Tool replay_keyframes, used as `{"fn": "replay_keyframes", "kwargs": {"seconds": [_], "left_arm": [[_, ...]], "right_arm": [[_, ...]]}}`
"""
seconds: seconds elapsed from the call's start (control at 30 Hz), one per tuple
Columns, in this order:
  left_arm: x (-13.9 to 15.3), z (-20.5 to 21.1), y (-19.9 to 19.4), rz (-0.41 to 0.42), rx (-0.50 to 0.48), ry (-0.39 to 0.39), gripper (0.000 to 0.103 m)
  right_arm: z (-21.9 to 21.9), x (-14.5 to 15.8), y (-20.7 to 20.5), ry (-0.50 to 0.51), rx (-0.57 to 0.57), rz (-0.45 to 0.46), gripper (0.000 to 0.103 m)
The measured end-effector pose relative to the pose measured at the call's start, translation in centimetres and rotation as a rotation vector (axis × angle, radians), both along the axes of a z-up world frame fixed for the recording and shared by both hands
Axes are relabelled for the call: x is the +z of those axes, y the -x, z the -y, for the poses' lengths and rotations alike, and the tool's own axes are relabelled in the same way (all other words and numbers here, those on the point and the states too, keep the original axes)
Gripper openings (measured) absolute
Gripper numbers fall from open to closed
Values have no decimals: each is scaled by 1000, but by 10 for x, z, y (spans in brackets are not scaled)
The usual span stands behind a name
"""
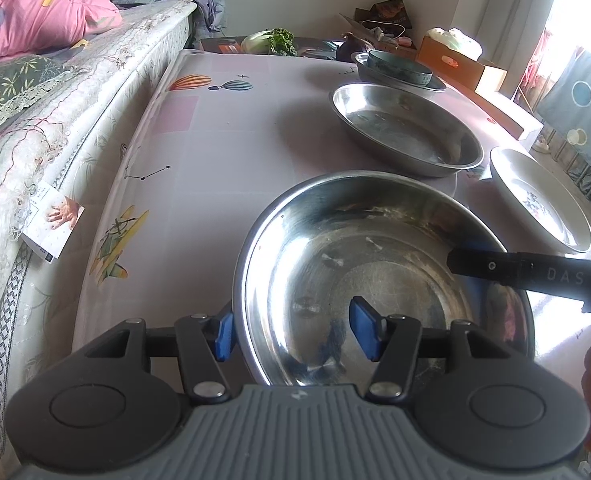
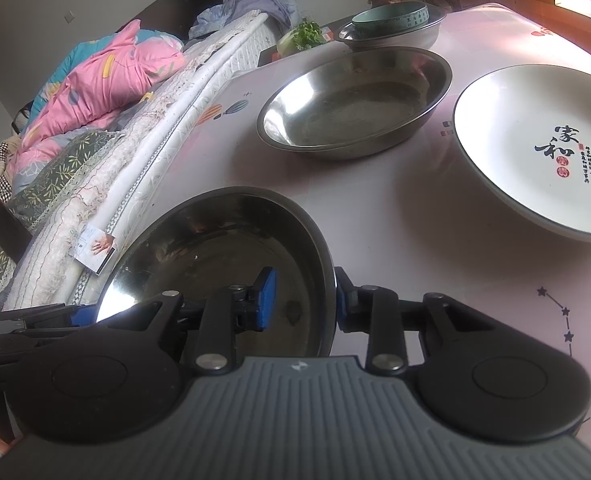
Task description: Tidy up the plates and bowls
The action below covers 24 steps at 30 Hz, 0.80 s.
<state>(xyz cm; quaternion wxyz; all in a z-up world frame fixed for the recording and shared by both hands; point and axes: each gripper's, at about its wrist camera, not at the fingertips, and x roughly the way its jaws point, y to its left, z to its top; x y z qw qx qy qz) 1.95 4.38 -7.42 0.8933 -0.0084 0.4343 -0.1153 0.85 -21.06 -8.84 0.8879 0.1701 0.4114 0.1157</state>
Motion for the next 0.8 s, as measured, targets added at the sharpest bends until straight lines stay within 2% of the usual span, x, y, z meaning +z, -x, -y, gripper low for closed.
{"fn": "replay_keyframes", "kwargs": {"seconds": [0.8], "left_arm": [[-1,1,-1,-1,-2,0,60]], "right_arm": [[0,0,0,0,0,0,31]]}}
